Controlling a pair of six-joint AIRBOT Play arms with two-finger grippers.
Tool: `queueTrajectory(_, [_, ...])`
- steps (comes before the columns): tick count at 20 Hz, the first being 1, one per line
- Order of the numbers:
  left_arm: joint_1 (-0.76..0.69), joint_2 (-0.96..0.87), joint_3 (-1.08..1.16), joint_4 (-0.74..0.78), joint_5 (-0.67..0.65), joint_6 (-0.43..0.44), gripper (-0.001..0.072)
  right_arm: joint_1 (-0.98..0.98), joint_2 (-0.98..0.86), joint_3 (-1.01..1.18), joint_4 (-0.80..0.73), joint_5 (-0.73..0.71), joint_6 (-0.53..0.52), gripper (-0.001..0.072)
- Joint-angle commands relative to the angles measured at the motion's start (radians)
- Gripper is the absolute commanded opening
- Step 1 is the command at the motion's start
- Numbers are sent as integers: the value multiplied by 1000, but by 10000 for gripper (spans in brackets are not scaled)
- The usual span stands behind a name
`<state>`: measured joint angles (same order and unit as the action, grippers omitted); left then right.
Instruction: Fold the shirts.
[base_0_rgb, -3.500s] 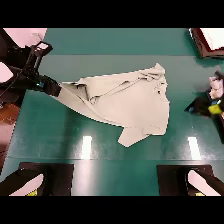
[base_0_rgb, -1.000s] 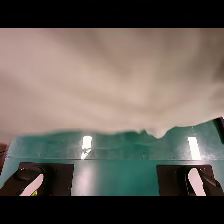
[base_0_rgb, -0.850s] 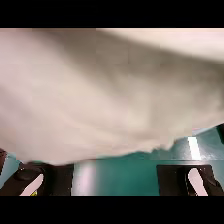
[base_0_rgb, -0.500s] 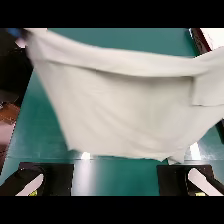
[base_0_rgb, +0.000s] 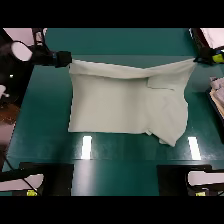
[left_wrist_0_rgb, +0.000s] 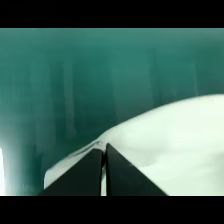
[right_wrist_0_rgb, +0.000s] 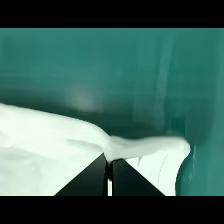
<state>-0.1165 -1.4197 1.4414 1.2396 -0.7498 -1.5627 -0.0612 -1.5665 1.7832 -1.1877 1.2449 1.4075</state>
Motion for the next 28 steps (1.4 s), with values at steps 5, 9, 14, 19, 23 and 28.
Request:
queueTrajectory(5, [0,-157,-6,11,284,10,22,22,-134,45,-72,-245,-6,10])
queueTrajectory(9, [0,-215,-11,11,118,116,22,22,-127,-106,-73,-184,-13,10])
queueTrajectory(14, [0,-237,-19,51,-40,156,23,22,-40,-364,-72,-220,-13,10])
queueTrajectory(19, [1,-237,-19,103,-55,62,508,22,-20,-484,-17,-225,-10,159])
queueTrajectory(23, [19,-226,57,146,-253,47,536,-8,-10,-409,38,-43,-11,356])
queueTrajectory(28, [179,-71,12,76,-481,179,536,-123,174,-461,105,180,-100,354])
